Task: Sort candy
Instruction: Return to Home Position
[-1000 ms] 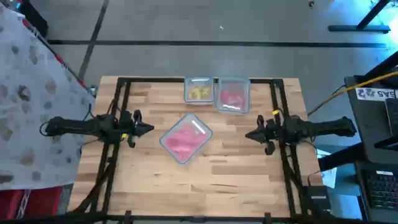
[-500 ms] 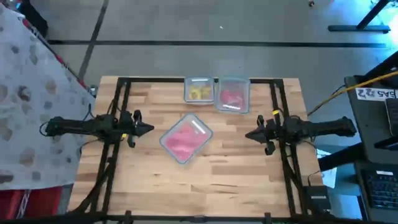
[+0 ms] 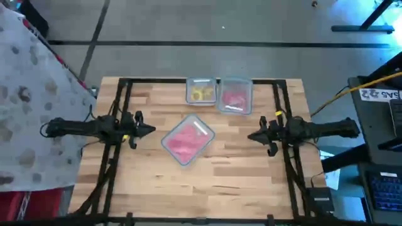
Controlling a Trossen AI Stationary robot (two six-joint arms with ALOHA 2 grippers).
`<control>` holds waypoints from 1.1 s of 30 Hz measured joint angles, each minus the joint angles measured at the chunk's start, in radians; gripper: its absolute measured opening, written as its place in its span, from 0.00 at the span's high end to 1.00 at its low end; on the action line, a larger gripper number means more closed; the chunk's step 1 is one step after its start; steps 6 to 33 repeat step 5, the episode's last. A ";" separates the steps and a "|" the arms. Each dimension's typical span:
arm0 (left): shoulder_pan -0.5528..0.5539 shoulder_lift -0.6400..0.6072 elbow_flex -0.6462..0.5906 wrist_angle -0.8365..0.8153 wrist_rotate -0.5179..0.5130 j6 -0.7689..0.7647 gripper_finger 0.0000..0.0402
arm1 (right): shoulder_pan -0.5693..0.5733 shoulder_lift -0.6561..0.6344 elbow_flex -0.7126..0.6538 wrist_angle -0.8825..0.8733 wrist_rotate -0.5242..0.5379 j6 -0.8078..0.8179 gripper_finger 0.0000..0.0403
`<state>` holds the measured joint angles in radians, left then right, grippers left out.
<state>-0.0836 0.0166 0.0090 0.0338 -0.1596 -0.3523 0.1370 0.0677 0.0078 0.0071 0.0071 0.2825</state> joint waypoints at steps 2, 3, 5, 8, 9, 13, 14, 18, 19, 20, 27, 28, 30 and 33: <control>0.000 0.000 0.000 0.000 0.000 0.000 1.00 | 0.000 0.000 0.000 0.000 0.000 0.000 1.00; 0.000 0.000 0.000 0.000 0.000 0.000 1.00 | 0.000 0.000 0.000 0.000 0.000 0.000 1.00; 0.000 0.000 0.000 0.000 0.000 0.000 1.00 | 0.000 0.000 0.000 0.000 0.000 0.000 1.00; 0.000 0.000 0.000 0.000 0.000 0.000 1.00 | 0.000 0.000 0.000 0.000 0.000 0.000 1.00; 0.000 0.000 0.000 0.000 0.000 0.000 1.00 | 0.000 0.000 0.000 0.000 0.000 0.000 1.00; 0.000 0.000 0.000 0.000 0.000 0.000 1.00 | 0.000 0.000 0.000 0.000 0.000 0.000 1.00; 0.000 0.000 0.000 0.000 0.000 0.000 1.00 | 0.000 0.000 0.000 0.000 0.000 0.000 1.00; 0.000 0.000 0.000 0.000 0.000 0.000 1.00 | 0.000 0.000 0.000 0.000 0.000 0.000 1.00; 0.000 0.000 0.000 0.000 0.000 0.000 1.00 | 0.000 0.000 0.000 0.000 0.000 0.000 1.00; 0.000 0.000 0.000 0.000 0.000 0.000 1.00 | 0.000 0.000 0.000 0.000 0.000 0.000 1.00; 0.000 0.000 0.000 0.000 0.000 0.000 1.00 | 0.000 0.000 0.000 0.000 0.000 0.000 1.00; 0.000 0.000 0.000 0.000 0.000 0.000 1.00 | 0.000 0.000 0.000 0.000 0.000 0.000 1.00; 0.000 0.000 0.000 0.000 0.000 0.000 1.00 | 0.000 0.000 0.000 0.000 0.000 0.000 1.00; 0.000 0.000 0.000 0.000 0.000 0.000 1.00 | 0.000 0.000 0.000 0.000 0.000 0.000 1.00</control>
